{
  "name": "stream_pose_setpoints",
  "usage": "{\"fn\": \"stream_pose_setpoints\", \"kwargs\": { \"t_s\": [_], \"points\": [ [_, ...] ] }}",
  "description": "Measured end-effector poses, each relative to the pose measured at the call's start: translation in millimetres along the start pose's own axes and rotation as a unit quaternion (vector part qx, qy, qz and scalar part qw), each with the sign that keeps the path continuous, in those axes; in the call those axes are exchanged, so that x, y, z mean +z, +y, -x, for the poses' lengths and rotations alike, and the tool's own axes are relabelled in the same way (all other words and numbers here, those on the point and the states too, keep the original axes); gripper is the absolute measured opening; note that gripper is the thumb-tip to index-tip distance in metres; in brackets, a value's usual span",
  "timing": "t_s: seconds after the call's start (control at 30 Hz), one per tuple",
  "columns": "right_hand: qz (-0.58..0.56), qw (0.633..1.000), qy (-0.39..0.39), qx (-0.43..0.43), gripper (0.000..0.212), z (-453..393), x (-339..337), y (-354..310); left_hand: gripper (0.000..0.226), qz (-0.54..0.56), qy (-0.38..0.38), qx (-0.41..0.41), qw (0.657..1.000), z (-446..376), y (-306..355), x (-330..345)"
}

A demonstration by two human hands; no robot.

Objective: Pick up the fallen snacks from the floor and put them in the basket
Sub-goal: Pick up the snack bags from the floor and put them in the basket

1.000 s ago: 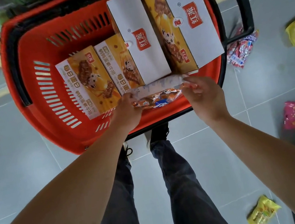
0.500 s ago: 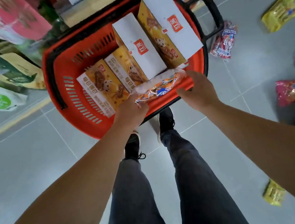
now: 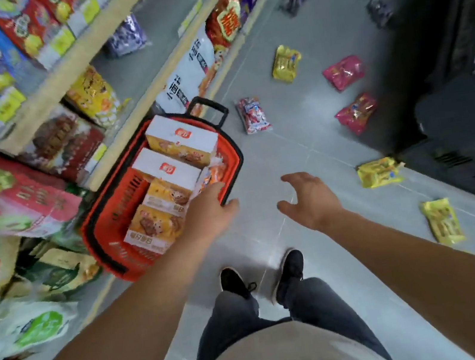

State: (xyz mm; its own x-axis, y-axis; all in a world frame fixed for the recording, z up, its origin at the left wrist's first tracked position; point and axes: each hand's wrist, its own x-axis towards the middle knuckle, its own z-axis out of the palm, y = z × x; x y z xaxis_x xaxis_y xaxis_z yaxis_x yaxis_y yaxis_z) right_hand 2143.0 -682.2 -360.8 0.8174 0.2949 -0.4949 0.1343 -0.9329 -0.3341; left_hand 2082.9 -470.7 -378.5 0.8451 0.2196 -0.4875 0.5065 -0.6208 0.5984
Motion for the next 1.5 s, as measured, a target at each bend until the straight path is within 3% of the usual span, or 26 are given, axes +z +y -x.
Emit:
{"fn": "stream_pose_setpoints", "kwargs": {
  "t_s": [0.2,0.43,0.9,1.2,1.5],
  "points": [
    [-0.058,0.989,0.067,0.123,0.066,91,-21,83,0.057,-0.097,-0.064,0.122,0.986,16,99,45],
    [-0.14,0.948,0.157,0.238,0.067,204,-25,199,0.058,-0.168,-0.124,0.27,0.94,69,218,146],
    [-0.25,0.856,0.232,0.389,0.067,431,15,424,0.057,-0.219,-0.167,0.396,0.876,223,374,364],
    [-0.334,0.762,0.275,0.482,0.064,518,43,525,0.06,-0.279,-0.274,0.447,0.805,283,455,506],
    [-0.385,0.638,0.289,0.601,0.059,564,38,636,0.06,-0.346,-0.373,0.508,0.695,304,553,663]
  ]
}}
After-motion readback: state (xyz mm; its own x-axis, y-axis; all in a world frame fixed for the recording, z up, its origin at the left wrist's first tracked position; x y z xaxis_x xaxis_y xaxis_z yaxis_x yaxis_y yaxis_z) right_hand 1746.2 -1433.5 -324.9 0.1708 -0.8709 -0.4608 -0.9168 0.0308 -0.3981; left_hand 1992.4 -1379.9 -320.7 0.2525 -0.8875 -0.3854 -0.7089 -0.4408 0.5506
